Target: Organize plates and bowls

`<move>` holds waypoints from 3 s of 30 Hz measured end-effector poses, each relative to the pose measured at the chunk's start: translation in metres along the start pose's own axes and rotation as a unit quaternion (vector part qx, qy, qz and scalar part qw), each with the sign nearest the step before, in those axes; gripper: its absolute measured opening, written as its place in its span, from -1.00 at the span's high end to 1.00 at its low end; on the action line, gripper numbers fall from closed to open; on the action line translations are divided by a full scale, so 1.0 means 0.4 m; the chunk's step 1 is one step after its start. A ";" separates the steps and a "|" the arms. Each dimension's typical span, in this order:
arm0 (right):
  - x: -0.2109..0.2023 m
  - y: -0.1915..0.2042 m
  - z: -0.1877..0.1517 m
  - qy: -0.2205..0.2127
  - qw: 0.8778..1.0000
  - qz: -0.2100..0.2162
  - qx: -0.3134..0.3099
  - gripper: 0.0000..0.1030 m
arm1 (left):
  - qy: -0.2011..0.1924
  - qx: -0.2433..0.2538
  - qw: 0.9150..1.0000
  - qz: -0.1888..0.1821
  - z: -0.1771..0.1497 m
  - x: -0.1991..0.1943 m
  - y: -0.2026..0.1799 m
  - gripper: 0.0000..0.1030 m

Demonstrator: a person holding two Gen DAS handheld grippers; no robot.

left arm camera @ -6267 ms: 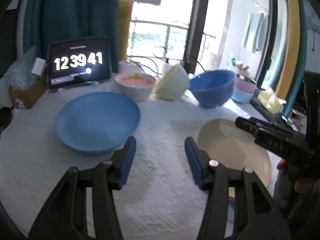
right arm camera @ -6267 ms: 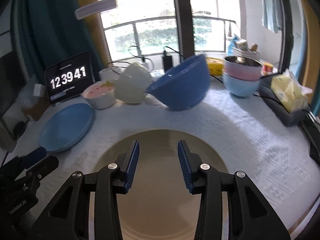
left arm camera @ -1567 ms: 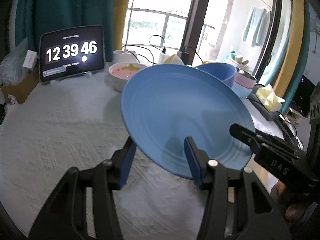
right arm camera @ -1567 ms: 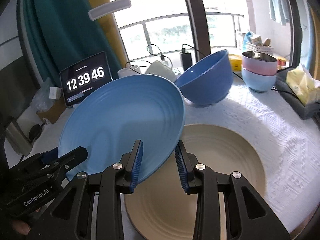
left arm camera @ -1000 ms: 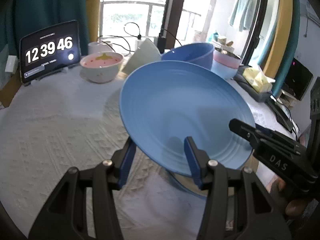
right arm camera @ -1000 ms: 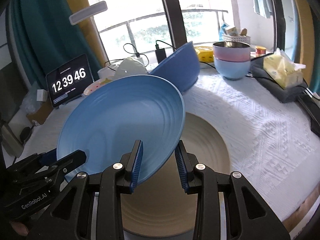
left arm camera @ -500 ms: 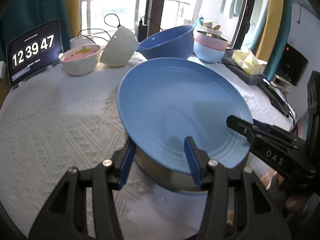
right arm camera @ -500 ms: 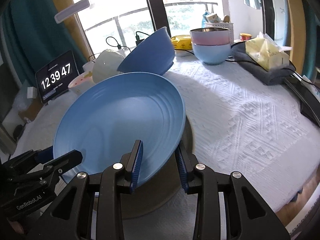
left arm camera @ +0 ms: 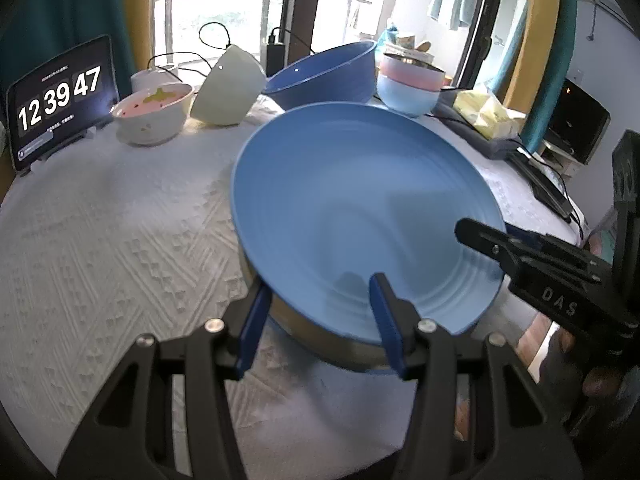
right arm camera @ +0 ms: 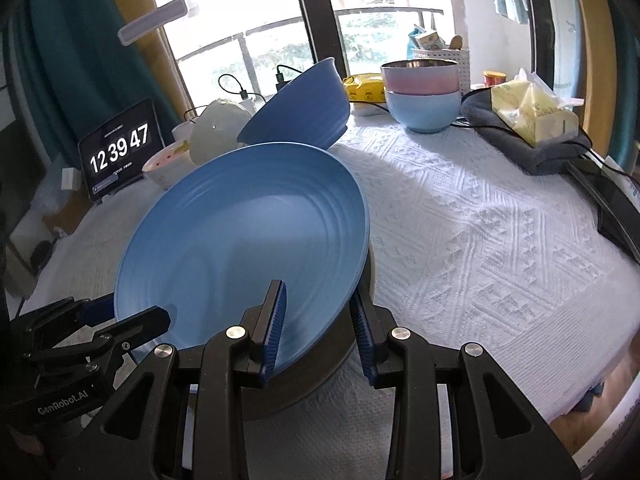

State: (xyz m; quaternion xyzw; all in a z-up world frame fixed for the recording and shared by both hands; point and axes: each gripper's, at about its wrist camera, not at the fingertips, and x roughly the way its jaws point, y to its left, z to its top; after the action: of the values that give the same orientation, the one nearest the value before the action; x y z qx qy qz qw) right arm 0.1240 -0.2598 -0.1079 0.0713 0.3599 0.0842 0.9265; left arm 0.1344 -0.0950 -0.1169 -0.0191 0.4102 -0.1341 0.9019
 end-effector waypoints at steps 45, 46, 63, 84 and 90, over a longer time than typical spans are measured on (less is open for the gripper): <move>0.063 -0.062 0.009 0.018 0.999 -0.013 0.040 0.29 | -0.019 -0.028 0.998 0.059 0.040 0.086 0.093 -0.02; 0.073 -0.062 0.009 0.021 0.999 -0.012 0.041 0.29 | -0.023 -0.025 0.998 0.058 0.040 0.089 0.090 -0.02; 0.105 -0.056 0.014 0.010 0.997 0.004 0.070 0.21 | -0.024 -0.015 1.000 0.006 0.037 0.099 0.065 0.01; 0.131 0.031 0.063 0.016 0.999 0.016 0.041 0.23 | -0.043 -0.061 0.997 0.019 0.038 0.043 0.163 0.01; 0.148 0.076 0.078 0.020 0.999 0.022 0.025 0.23 | -0.050 -0.077 0.995 0.025 0.037 0.025 0.208 0.01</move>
State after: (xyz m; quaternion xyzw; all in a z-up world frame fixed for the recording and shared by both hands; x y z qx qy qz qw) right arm 0.1848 -0.2199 -0.1180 0.1007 0.3782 0.0974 0.9151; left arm 0.1704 -0.0186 -0.1265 -0.0845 0.3741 -0.0781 0.9202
